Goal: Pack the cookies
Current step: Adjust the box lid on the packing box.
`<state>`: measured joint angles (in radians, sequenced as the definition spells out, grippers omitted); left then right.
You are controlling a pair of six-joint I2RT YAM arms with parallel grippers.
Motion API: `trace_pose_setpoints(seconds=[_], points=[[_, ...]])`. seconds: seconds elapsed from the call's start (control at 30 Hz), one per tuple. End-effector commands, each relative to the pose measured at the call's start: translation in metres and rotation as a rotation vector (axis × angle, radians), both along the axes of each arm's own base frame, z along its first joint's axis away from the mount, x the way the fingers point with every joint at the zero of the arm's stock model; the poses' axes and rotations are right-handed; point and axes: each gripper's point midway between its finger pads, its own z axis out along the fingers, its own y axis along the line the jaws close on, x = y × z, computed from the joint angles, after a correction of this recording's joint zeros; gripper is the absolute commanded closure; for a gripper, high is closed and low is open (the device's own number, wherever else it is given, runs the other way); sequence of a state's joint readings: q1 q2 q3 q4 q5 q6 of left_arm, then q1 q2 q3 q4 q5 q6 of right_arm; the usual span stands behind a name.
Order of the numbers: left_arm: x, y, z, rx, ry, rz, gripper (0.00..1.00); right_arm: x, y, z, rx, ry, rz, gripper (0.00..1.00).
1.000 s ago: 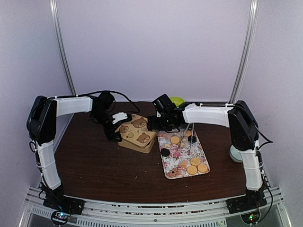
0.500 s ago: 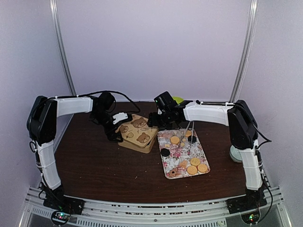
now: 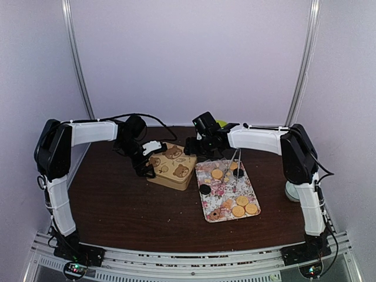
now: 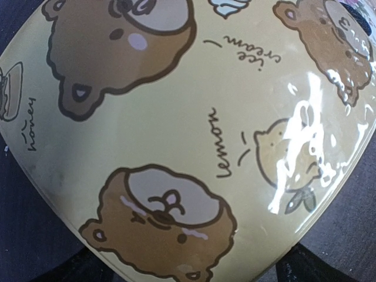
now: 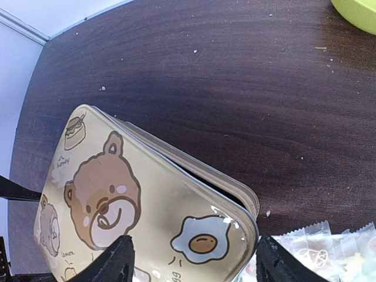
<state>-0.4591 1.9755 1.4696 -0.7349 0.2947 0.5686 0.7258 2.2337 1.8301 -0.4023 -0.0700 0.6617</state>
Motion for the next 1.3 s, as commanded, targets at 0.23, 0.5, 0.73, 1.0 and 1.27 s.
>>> trace_pose_setpoints(seconds=[0.23,0.5,0.73,1.0,1.27], points=[[-0.013,-0.018,0.018,-0.066,0.032,-0.032,0.02,0.017,-0.010,0.003,-0.025,-0.033,-0.032,0.28],[-0.019,-0.025,0.032,-0.114,0.065,-0.024,0.02,0.024,-0.005,0.004,-0.012,-0.040,-0.025,0.29],[0.000,-0.021,0.032,-0.078,0.019,0.042,0.02,0.024,-0.013,0.010,-0.039,-0.062,-0.037,0.28],[-0.006,-0.027,0.037,-0.119,0.083,0.091,0.02,0.010,-0.030,0.033,-0.027,-0.116,-0.046,0.16],[-0.010,-0.022,0.045,-0.129,0.108,0.107,0.02,-0.005,-0.039,0.021,-0.012,-0.089,-0.056,0.10]])
